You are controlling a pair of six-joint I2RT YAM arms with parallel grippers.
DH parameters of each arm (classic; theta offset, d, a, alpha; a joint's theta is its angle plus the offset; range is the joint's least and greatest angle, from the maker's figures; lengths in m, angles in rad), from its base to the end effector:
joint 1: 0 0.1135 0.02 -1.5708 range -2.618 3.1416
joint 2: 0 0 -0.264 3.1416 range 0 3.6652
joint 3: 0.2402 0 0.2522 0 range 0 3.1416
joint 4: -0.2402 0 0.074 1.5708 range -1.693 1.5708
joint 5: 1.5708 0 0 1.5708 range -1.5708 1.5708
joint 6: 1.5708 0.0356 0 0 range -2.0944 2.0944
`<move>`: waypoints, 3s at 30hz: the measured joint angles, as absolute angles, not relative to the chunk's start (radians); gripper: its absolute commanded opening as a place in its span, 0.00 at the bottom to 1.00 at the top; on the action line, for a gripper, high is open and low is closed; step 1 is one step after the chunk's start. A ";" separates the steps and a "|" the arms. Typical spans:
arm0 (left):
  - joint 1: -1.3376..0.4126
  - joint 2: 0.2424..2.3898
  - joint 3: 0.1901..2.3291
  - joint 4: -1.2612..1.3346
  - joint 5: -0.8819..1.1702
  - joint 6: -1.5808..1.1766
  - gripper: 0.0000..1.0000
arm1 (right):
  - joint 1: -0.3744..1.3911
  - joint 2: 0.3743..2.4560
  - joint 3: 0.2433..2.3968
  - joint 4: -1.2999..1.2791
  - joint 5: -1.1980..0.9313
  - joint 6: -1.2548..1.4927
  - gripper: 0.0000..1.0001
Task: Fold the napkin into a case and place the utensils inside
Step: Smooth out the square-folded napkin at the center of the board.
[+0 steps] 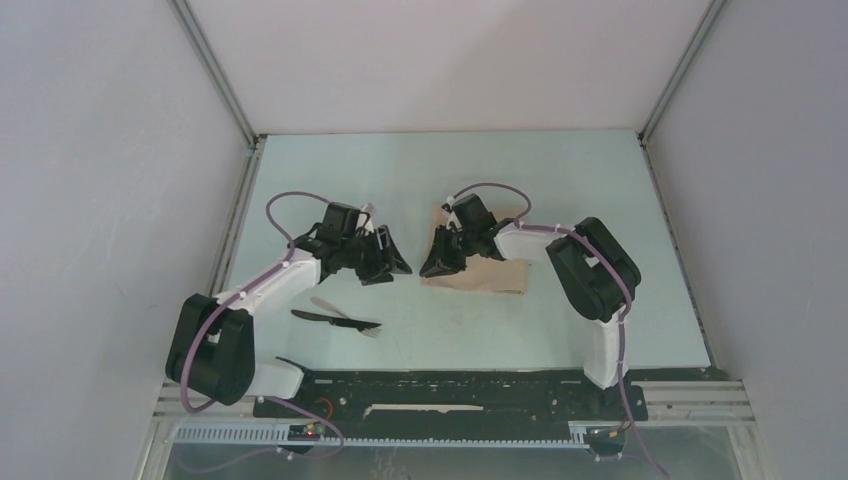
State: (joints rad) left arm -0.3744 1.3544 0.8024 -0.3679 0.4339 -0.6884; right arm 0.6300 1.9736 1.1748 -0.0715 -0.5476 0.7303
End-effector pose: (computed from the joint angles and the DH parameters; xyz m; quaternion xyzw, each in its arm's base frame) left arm 0.2437 -0.1119 0.2094 -0.0767 0.9247 -0.3341 0.1658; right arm 0.3160 0.2534 0.1429 -0.0473 0.9078 0.4052 0.0971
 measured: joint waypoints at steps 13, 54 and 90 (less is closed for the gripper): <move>-0.427 1.477 0.860 -0.339 0.395 -0.691 0.37 | 0.630 1.919 1.171 -0.145 -0.530 0.665 0.49; -0.466 1.718 0.872 -0.192 0.304 -0.831 0.26 | 0.607 2.017 1.114 0.082 -0.642 0.777 0.48; -0.481 1.904 0.958 -0.037 0.560 -0.924 0.00 | 0.007 1.722 0.587 0.140 -1.093 0.627 0.95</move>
State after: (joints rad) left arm -0.4812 1.9041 0.9577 -0.0372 0.5602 -0.9237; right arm 0.0074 1.7218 0.5873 0.1398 -1.0931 0.6266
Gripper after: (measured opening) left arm 0.003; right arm 0.956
